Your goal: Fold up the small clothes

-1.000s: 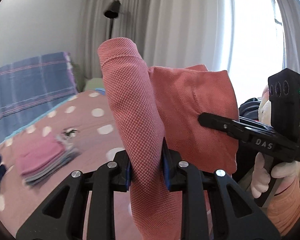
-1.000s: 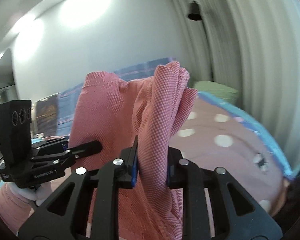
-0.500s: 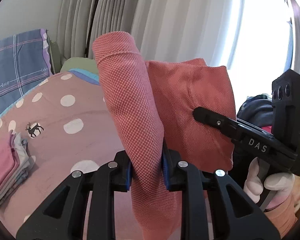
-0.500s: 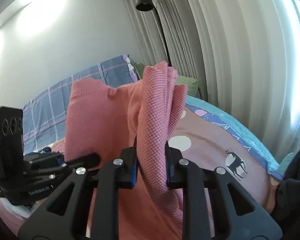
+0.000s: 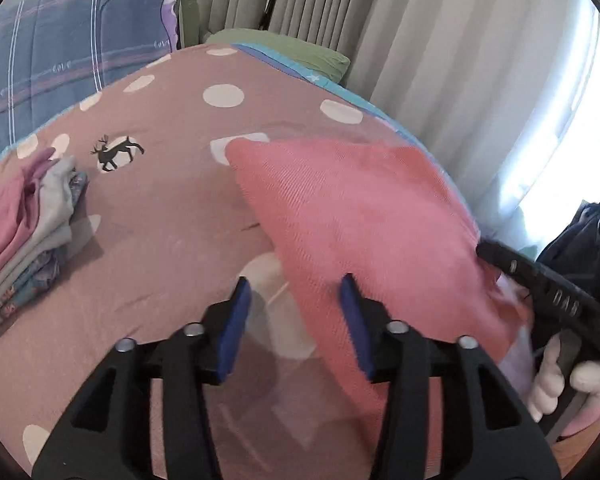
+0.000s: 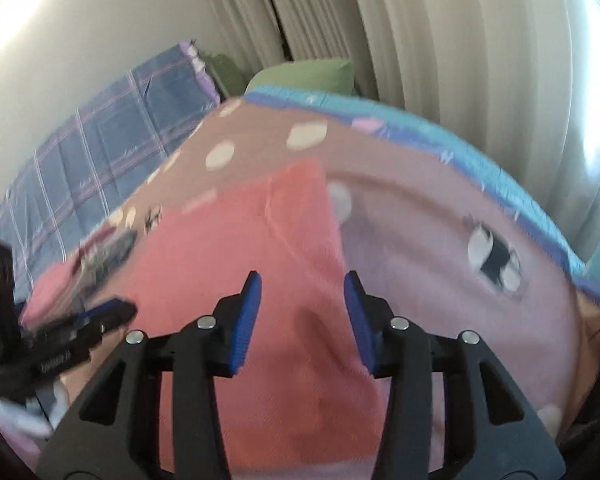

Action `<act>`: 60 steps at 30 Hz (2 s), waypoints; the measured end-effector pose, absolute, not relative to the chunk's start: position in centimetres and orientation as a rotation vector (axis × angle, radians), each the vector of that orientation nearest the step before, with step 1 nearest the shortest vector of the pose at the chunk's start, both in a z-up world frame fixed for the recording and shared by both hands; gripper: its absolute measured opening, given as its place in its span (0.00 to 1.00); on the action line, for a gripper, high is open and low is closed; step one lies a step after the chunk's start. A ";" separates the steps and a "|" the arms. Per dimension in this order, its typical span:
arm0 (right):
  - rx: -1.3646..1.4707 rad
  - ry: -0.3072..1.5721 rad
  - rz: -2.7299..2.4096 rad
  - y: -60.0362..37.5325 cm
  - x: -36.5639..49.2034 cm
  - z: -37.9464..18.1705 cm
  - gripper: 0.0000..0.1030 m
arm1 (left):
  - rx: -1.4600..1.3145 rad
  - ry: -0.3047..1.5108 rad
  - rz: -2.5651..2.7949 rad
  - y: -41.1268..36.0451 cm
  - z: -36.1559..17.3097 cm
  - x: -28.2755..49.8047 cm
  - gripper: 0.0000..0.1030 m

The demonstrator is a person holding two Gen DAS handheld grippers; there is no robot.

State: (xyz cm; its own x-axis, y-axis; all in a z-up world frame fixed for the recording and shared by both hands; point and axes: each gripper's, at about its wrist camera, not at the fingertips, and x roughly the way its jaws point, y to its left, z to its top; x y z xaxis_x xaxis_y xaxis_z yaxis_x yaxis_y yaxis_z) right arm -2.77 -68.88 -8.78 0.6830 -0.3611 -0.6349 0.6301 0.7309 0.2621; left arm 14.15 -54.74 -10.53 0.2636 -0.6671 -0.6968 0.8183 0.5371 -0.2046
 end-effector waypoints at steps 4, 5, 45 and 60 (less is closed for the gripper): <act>0.487 0.623 -0.599 -68.0 -3.1 -11.9 0.49 | 0.207 0.821 -1.005 -54.5 -10.8 14.4 0.53; 0.497 0.631 -0.607 -67.6 -3.4 -11.8 0.49 | 0.211 0.817 -0.998 -54.4 -10.6 14.3 0.53; 0.276 0.506 -0.606 -48.3 -16.3 1.8 0.98 | 0.200 0.478 -0.897 -36.3 3.1 -5.8 0.99; 0.286 0.534 -0.617 -48.3 -16.3 1.5 0.98 | 0.227 0.477 -0.903 -36.7 2.9 -6.2 0.99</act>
